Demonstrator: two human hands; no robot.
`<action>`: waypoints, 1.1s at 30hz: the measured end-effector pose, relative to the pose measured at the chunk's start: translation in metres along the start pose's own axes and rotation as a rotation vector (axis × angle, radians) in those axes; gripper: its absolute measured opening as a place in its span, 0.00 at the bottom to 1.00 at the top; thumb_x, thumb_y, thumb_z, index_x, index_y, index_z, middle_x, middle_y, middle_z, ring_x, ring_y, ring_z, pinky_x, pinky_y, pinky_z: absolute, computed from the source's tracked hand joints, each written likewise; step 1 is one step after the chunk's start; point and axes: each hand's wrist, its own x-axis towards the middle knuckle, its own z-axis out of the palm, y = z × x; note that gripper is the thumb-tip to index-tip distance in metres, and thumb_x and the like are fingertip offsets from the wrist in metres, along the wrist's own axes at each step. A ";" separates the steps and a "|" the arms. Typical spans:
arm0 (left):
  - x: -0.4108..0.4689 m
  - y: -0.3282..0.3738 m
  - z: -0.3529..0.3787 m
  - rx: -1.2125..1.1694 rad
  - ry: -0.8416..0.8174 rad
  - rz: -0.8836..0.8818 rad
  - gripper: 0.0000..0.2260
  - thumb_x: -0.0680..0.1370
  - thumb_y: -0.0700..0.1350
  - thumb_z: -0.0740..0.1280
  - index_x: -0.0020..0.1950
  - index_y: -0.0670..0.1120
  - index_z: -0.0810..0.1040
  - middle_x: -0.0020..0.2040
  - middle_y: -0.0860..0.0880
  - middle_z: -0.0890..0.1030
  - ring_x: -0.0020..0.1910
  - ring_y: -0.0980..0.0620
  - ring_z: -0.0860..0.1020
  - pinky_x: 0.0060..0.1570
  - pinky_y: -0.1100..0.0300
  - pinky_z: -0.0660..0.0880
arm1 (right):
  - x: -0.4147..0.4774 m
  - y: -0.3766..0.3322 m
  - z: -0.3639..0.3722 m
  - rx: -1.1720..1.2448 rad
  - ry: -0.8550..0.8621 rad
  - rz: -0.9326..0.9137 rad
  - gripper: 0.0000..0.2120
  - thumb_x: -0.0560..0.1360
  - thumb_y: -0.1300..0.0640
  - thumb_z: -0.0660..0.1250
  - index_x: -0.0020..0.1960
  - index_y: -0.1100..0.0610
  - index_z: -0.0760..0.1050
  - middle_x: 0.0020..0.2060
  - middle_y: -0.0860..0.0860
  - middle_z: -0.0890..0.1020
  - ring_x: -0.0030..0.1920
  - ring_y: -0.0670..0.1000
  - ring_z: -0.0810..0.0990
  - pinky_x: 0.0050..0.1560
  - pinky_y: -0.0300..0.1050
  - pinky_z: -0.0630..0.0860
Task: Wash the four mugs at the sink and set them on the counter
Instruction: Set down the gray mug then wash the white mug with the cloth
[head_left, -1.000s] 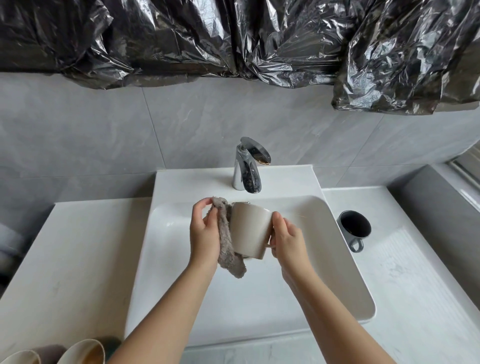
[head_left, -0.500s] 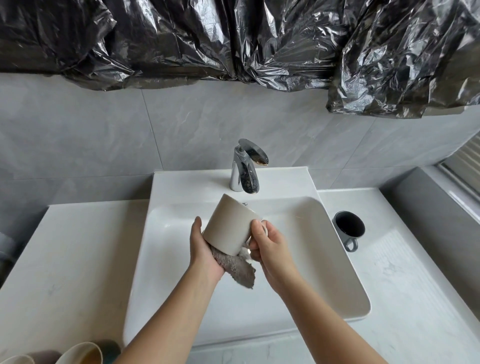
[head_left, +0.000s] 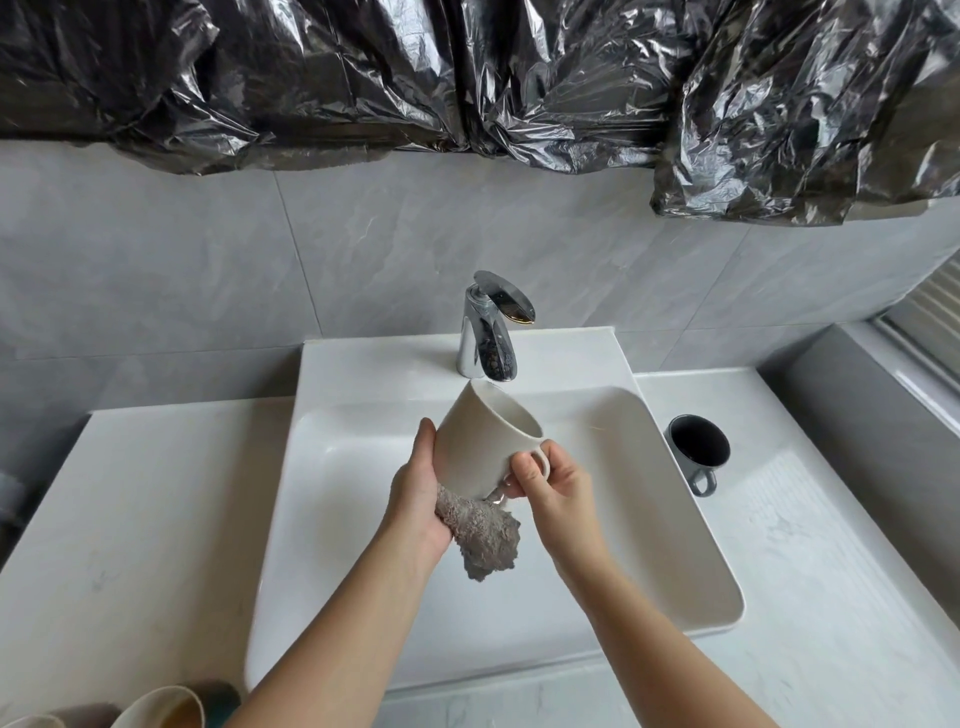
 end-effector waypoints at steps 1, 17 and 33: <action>0.000 -0.001 0.001 0.034 0.059 0.057 0.19 0.79 0.58 0.63 0.51 0.42 0.80 0.46 0.38 0.82 0.44 0.39 0.81 0.51 0.43 0.77 | -0.002 0.002 0.001 -0.005 0.015 0.002 0.18 0.74 0.56 0.69 0.41 0.71 0.70 0.28 0.46 0.77 0.32 0.46 0.79 0.37 0.40 0.77; -0.005 -0.034 0.000 0.631 -0.073 0.765 0.28 0.76 0.46 0.51 0.77 0.51 0.58 0.74 0.58 0.61 0.73 0.64 0.60 0.68 0.73 0.58 | -0.012 0.006 0.021 0.378 0.362 0.498 0.20 0.82 0.48 0.59 0.38 0.60 0.69 0.29 0.53 0.75 0.30 0.55 0.74 0.26 0.43 0.66; 0.013 -0.028 -0.042 1.316 -0.305 1.482 0.20 0.84 0.44 0.51 0.63 0.36 0.78 0.68 0.41 0.72 0.64 0.47 0.75 0.66 0.62 0.69 | -0.006 -0.016 0.008 1.161 0.536 0.691 0.11 0.81 0.54 0.63 0.41 0.57 0.74 0.17 0.48 0.66 0.17 0.45 0.68 0.69 0.58 0.69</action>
